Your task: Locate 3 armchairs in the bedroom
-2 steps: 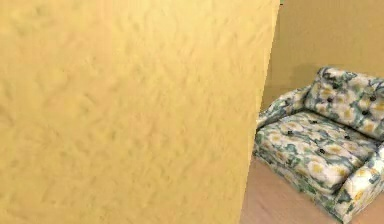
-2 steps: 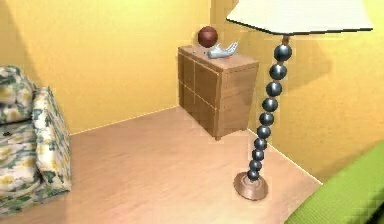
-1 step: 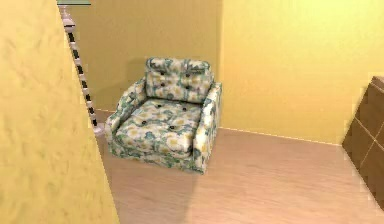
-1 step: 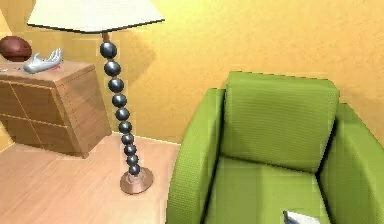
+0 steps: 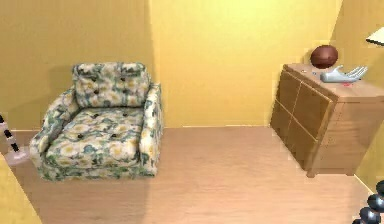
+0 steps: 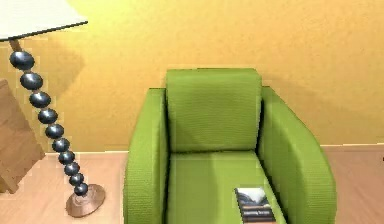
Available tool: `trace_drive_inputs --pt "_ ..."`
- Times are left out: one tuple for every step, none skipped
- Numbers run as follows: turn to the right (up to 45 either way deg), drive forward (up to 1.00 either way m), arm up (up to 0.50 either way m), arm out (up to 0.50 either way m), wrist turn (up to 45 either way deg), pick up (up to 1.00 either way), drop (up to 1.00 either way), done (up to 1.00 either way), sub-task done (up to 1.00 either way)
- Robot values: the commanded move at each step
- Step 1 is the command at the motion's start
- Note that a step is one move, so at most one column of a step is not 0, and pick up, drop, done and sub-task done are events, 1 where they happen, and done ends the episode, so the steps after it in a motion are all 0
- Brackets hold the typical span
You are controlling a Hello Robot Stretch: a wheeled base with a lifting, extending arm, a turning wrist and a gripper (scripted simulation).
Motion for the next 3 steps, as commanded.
trace_drive_inputs --pt "0.0 0.7 0.0 0.0 0.0 0.0 0.0 0.0 0.0" --pt "-36.0 0.0 0.0 0.0 0.0 0.0 0.0 0.0 0.0" --pt "0.0 0.0 0.0 0.0 0.0 0.0 0.0 1.0 0.0"
